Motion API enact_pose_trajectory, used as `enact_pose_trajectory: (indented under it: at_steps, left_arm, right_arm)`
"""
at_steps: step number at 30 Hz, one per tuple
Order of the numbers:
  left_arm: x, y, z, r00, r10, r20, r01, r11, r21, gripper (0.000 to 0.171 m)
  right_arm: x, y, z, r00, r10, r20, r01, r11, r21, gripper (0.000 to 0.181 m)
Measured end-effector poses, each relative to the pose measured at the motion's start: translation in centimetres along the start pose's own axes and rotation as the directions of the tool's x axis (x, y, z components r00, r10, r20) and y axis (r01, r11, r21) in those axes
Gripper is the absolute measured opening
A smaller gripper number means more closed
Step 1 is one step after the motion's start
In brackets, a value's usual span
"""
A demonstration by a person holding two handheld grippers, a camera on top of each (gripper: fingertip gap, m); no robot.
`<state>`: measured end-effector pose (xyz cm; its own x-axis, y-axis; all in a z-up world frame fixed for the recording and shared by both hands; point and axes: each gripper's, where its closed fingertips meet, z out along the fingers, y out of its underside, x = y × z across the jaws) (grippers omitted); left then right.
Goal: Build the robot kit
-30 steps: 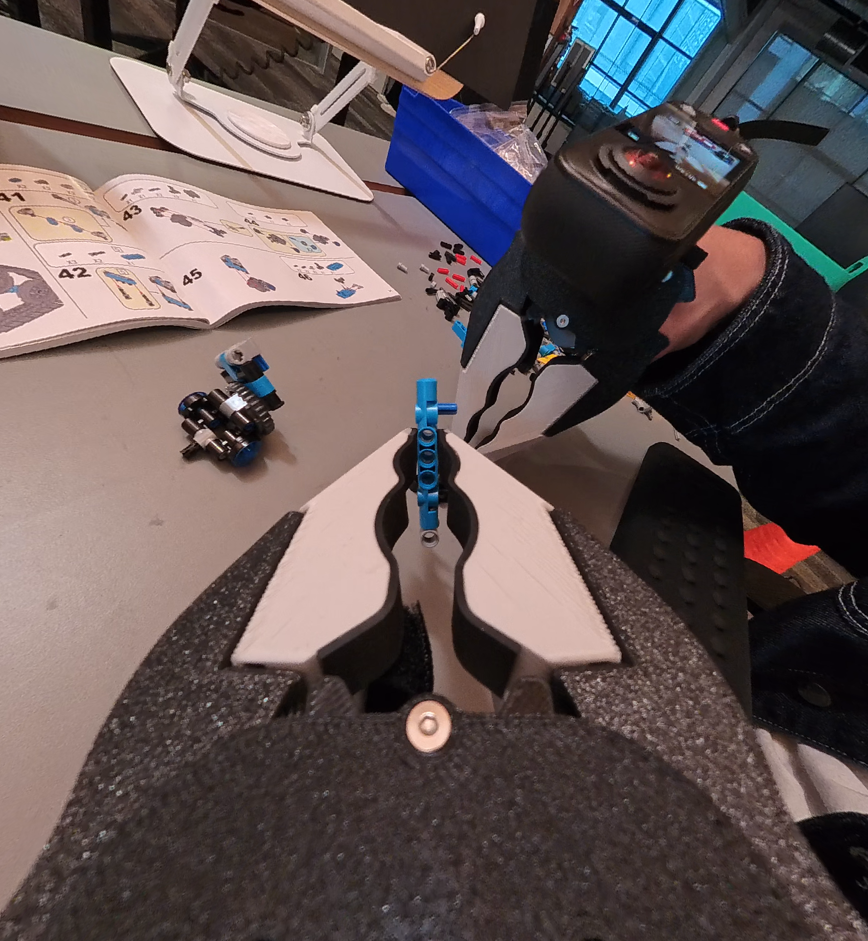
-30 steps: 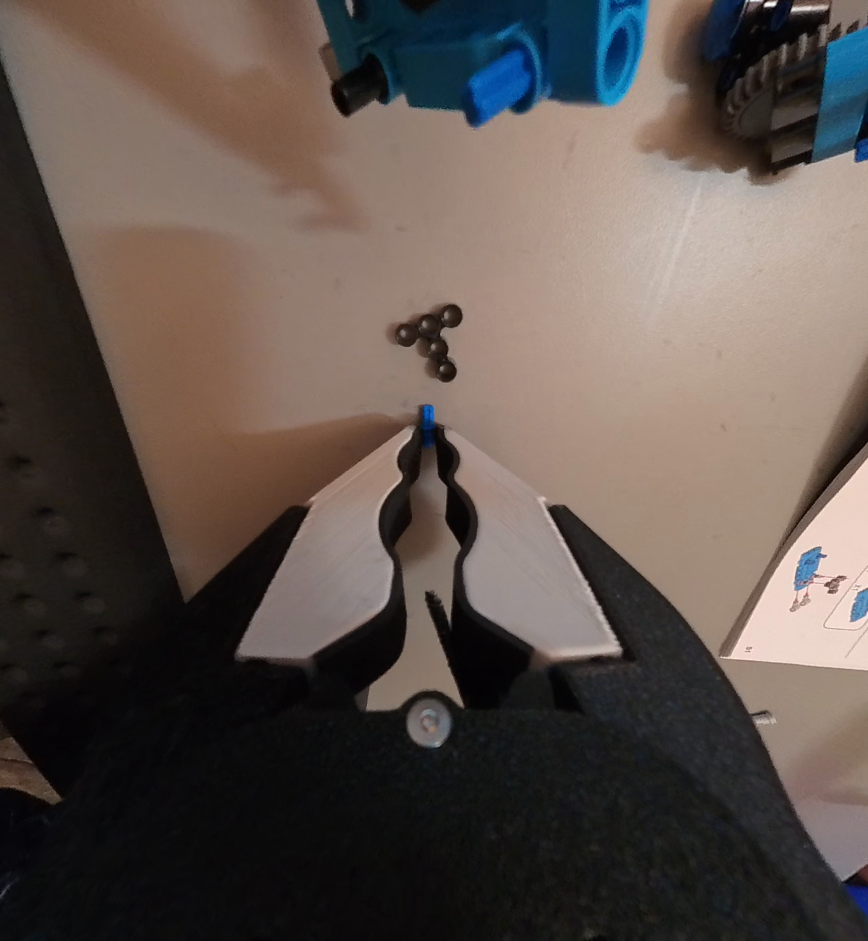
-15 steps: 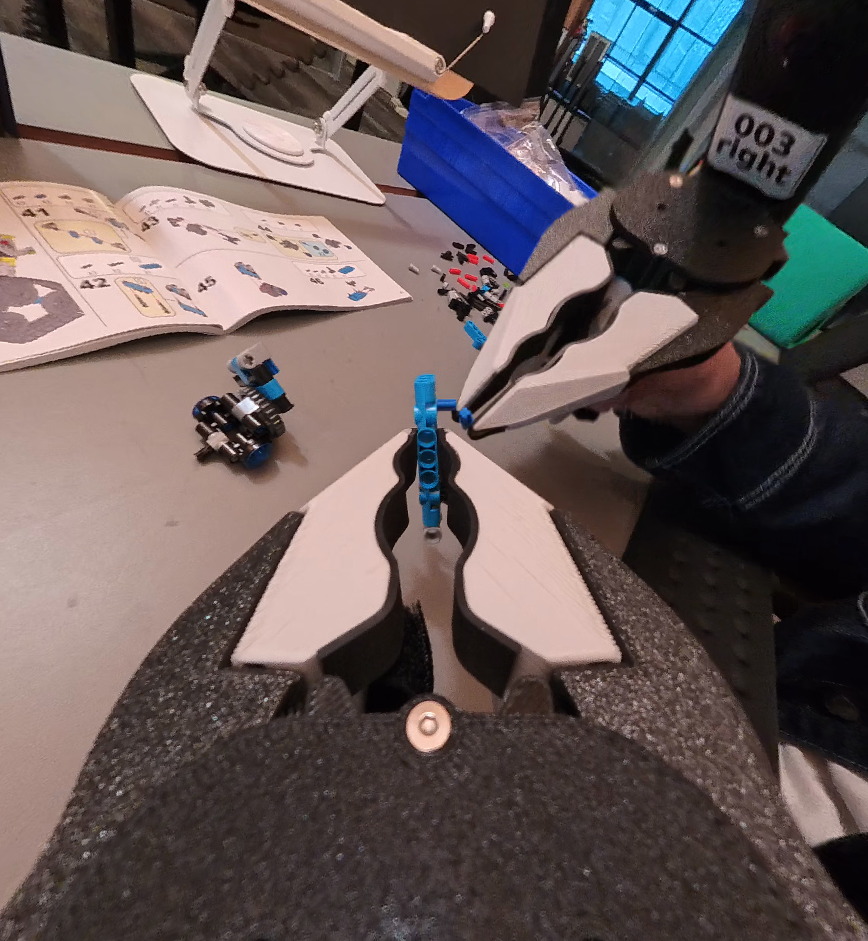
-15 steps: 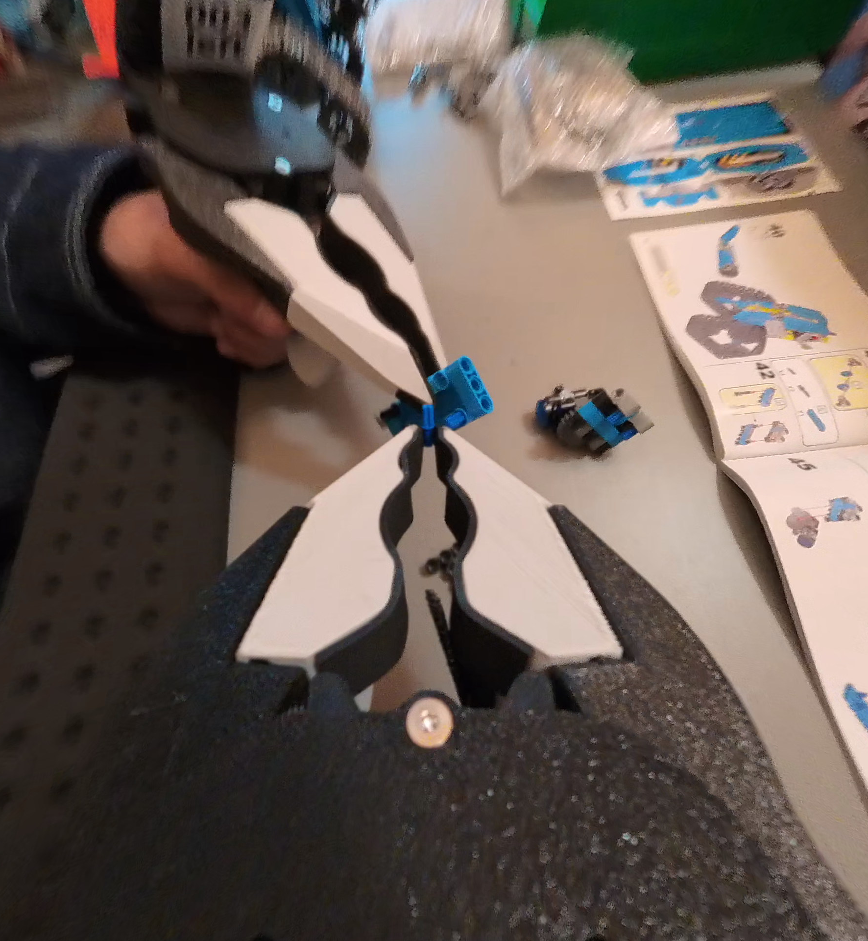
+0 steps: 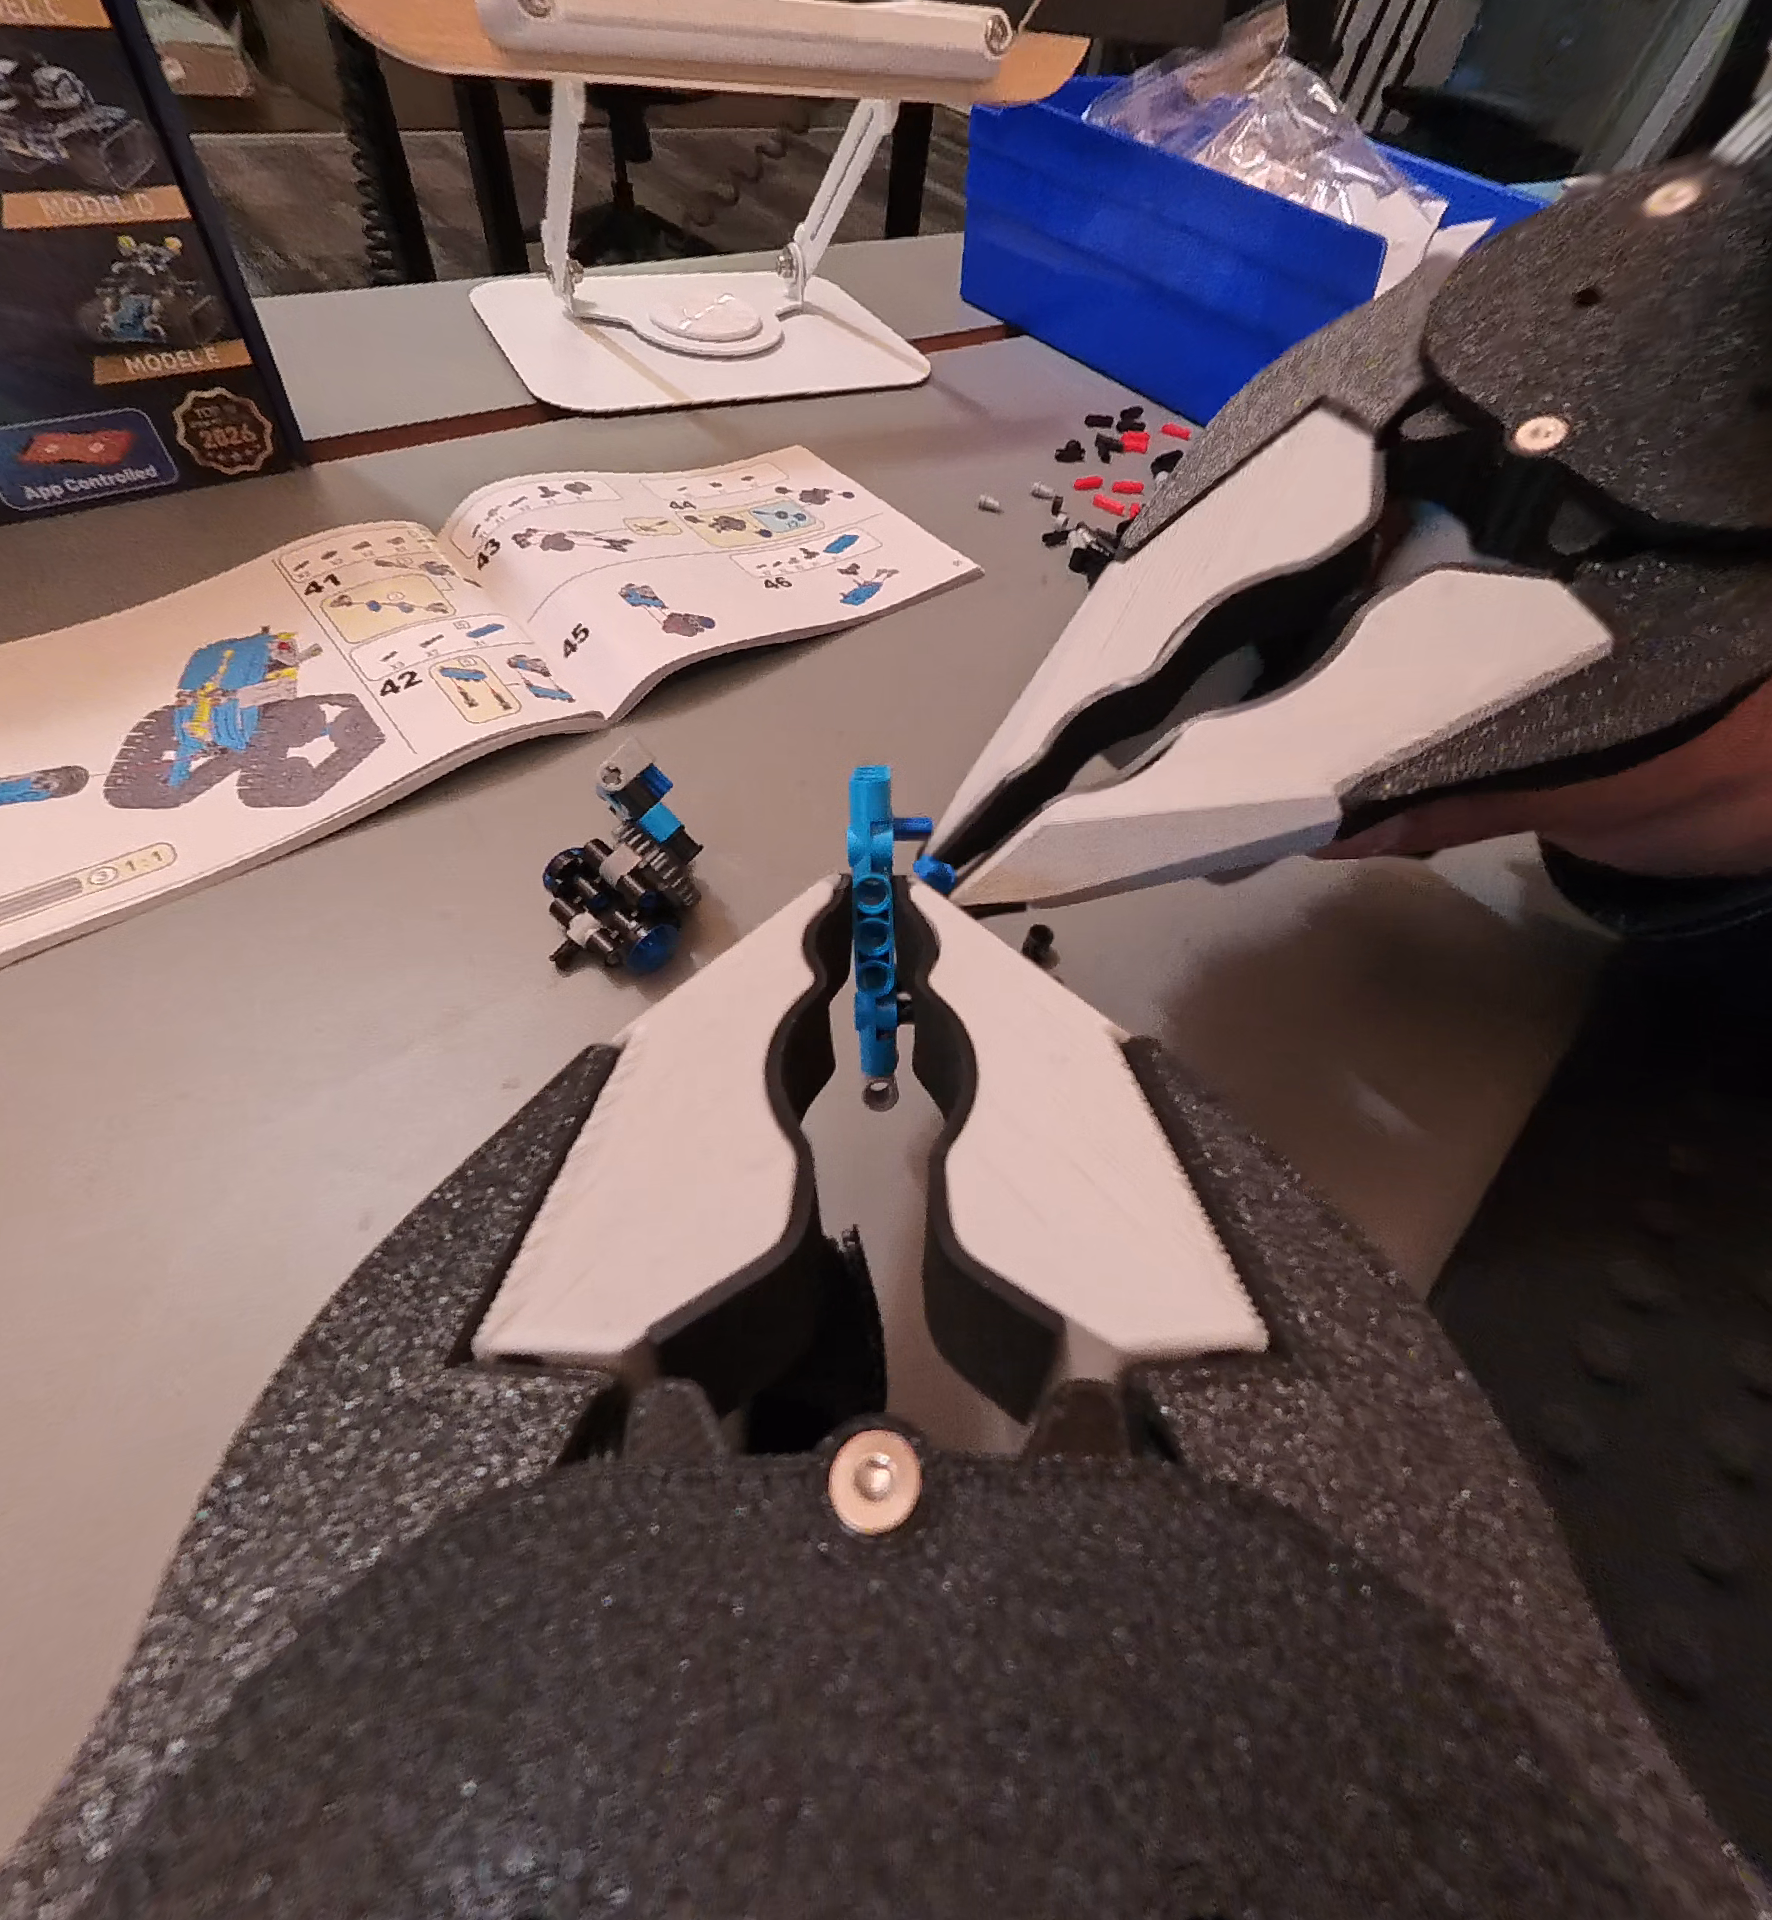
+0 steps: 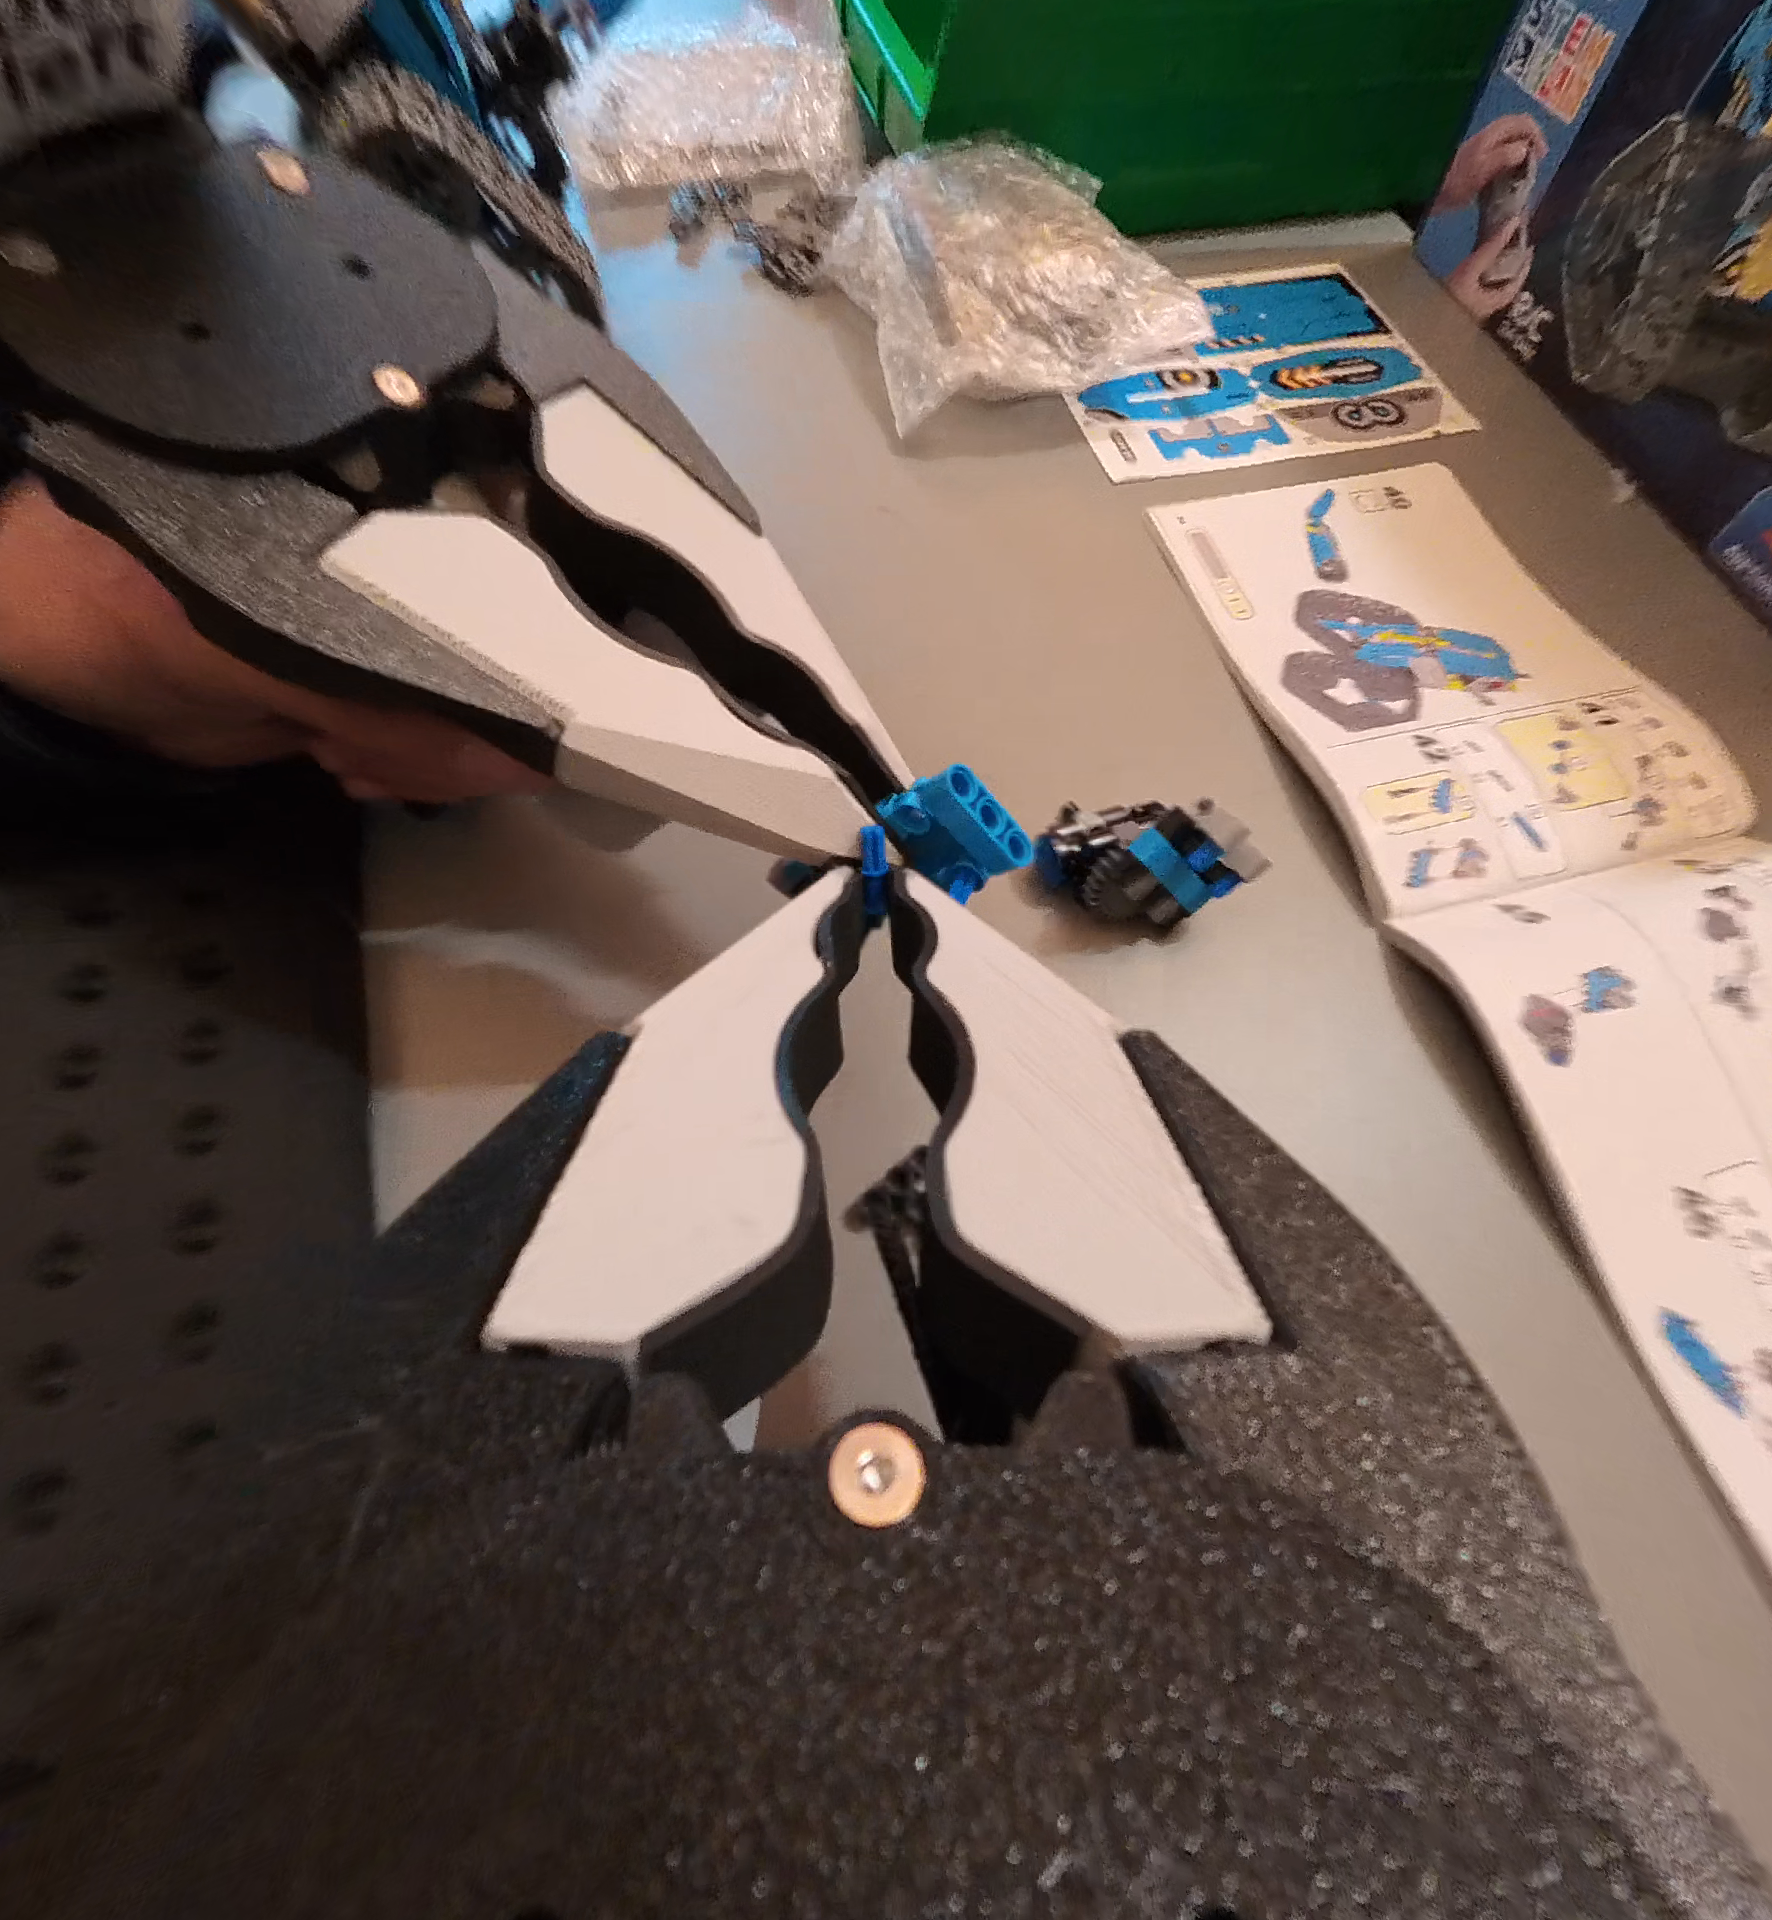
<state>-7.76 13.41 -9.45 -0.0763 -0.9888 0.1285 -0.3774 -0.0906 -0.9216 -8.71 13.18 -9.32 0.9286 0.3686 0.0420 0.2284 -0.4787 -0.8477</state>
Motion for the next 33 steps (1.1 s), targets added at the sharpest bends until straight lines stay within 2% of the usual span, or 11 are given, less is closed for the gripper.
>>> enact_pose_trajectory:
  at_steps: [2, 5, 8, 14, 22, 27, 31, 33]
  left_arm:
    - [0.0, 0.2, 0.1, 1.000, -0.005, -0.003, 0.005, 1.000, -0.010, 0.007]
    - [-0.4, -0.1, -0.1, 1.000, -0.021, 0.006, 0.021, 1.000, 0.007, 0.007]
    - [0.1, 0.3, 0.3, 1.000, -0.021, -0.015, 0.021, 1.000, -0.017, 0.007]
    - [0.0, 0.2, 0.3, 0.990, 0.117, 0.076, -0.114, 0.993, -0.034, 0.007]
    - [0.2, 0.8, 0.7, 0.964, 0.243, 0.108, -0.234, 0.968, -0.084, 0.007]
    - [0.6, 0.7, 0.8, 0.965, 0.249, 0.079, -0.243, 0.967, -0.079, 0.007]
    - [0.6, 1.2, 1.0, 0.881, 0.450, 0.149, -0.430, 0.891, -0.149, 0.007]
    - [0.5, 1.1, 1.1, 0.860, 0.481, 0.172, -0.456, 0.874, -0.165, 0.006]
  right_arm:
    - [0.2, 0.2, 0.0, 0.993, -0.098, -0.068, 0.096, 0.995, -0.041, 0.004]
    - [0.2, 0.3, 0.1, 0.983, -0.152, -0.104, 0.144, 0.986, -0.078, 0.004]
    - [0.0, 0.1, 0.0, 0.987, -0.129, -0.100, 0.123, 0.991, -0.061, 0.004]
    - [0.3, 0.6, 0.1, 0.986, -0.127, -0.109, 0.117, 0.989, -0.092, 0.004]
    - [0.4, 1.6, 0.2, 0.949, -0.270, -0.164, 0.235, 0.950, -0.206, 0.004]
    - [0.2, 1.7, 0.0, 0.966, -0.228, -0.124, 0.208, 0.966, -0.152, 0.005]
    - [0.3, 2.2, 0.2, 0.933, -0.326, -0.150, 0.293, 0.933, -0.207, 0.005]
    - [0.4, 2.2, 0.3, 0.914, -0.367, -0.174, 0.328, 0.919, -0.217, 0.005]
